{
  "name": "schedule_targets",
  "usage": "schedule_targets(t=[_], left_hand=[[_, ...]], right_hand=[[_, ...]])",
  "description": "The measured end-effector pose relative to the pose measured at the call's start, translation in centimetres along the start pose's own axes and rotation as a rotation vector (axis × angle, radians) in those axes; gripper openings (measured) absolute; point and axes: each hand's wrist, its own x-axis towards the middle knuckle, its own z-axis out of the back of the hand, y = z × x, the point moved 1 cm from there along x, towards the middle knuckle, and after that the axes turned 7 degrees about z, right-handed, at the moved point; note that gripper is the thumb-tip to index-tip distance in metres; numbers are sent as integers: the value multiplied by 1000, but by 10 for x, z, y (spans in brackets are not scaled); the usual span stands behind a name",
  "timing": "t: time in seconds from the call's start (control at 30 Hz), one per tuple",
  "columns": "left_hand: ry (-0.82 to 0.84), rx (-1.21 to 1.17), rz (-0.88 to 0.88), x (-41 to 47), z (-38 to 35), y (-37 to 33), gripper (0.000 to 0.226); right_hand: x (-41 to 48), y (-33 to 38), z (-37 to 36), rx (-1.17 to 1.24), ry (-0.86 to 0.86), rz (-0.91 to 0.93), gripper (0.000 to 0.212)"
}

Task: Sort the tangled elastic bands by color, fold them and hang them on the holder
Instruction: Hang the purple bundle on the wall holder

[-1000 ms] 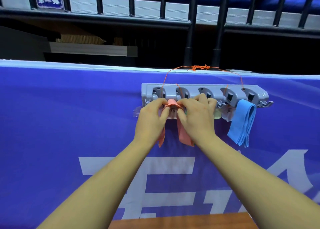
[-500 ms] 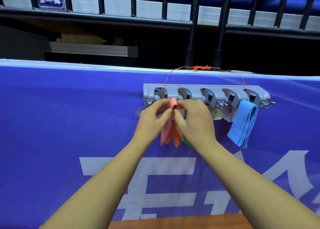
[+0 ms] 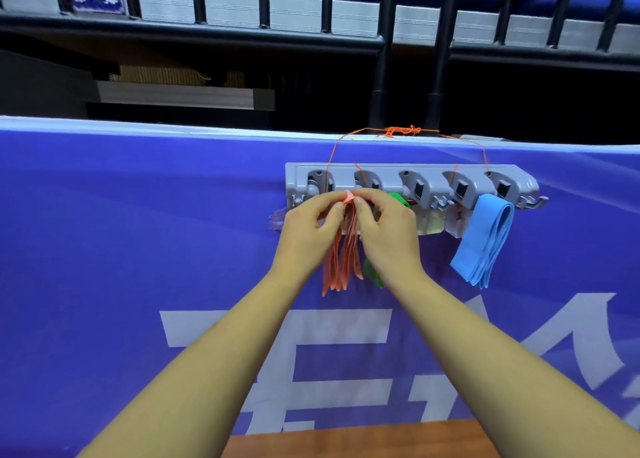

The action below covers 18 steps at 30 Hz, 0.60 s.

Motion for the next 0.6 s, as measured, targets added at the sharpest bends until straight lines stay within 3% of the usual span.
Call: schedule_targets(t=[0.23, 0.5, 0.6], left_hand=[[86, 96, -14, -3, 1, 5, 30], [120, 166, 204, -63, 20, 46, 13], [179, 248, 319, -109, 30, 82, 10]], right_hand=[[-13, -10, 4, -95, 104, -50, 23], [-91, -28, 25, -104, 252, -190, 12], [-145, -56, 18, -173, 402, -313, 21]])
